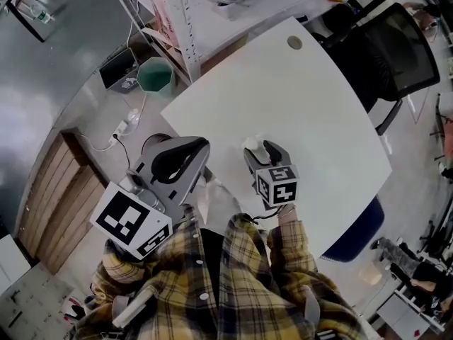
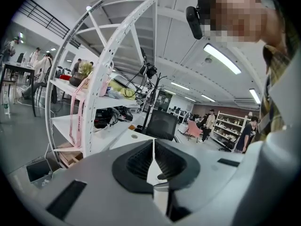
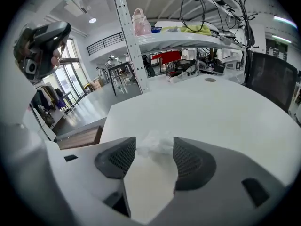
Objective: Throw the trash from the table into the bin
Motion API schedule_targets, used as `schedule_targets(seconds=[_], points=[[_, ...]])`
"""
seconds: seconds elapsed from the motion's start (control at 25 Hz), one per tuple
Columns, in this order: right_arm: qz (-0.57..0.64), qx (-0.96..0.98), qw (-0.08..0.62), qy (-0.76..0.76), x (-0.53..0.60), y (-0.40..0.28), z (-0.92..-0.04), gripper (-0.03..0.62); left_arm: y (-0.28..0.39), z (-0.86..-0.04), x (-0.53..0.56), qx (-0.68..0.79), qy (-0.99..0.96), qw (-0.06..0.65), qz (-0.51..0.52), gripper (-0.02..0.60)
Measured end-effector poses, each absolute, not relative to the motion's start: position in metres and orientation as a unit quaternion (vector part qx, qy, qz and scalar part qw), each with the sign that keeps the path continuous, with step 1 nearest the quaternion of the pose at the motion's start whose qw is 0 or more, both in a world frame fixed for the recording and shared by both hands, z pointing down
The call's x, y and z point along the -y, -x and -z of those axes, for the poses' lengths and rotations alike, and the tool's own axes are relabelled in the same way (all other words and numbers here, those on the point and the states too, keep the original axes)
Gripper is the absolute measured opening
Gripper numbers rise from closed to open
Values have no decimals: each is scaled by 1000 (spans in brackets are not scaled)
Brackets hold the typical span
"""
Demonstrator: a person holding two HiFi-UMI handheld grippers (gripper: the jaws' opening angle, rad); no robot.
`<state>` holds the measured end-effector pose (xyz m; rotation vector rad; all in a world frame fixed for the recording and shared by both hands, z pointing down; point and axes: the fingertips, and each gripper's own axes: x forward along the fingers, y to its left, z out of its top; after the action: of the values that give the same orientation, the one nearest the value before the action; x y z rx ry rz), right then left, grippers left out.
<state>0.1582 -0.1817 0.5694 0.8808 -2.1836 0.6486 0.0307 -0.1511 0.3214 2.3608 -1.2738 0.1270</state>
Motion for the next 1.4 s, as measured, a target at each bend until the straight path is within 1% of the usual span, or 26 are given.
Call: schedule_targets(seconds=[0.28,0.32,0.48,0.52,0.6,0.92,1.24,1.4], points=[[-240,828,364,-351,182,-159,-589,216,-23,-327,150,472,-849,232,-51,20],[-239,827,363,-355,182,-160,-590,195,-22,-328,150,473,-848,232,-51,20],[-237,824,354,-374,188,-165,-588,70,-19,-328,150,476,-847,231,-53,20],[-237,824,350,-376,189,-166,-586,47,-19,-327,150,476,-847,230,-53,20],[-237,826,344,-378,191,-167,-583,26,-20,-326,149,475,-848,228,-52,20],[-239,832,325,-381,185,-168,-563,14,-19,-317,149,476,-852,215,-35,20],[-216,855,291,-371,174,-185,-517,12,-49,-308,144,470,-860,200,-16,20],[-208,868,280,-355,168,-181,-503,12,-51,-309,134,479,-855,200,-11,20]])
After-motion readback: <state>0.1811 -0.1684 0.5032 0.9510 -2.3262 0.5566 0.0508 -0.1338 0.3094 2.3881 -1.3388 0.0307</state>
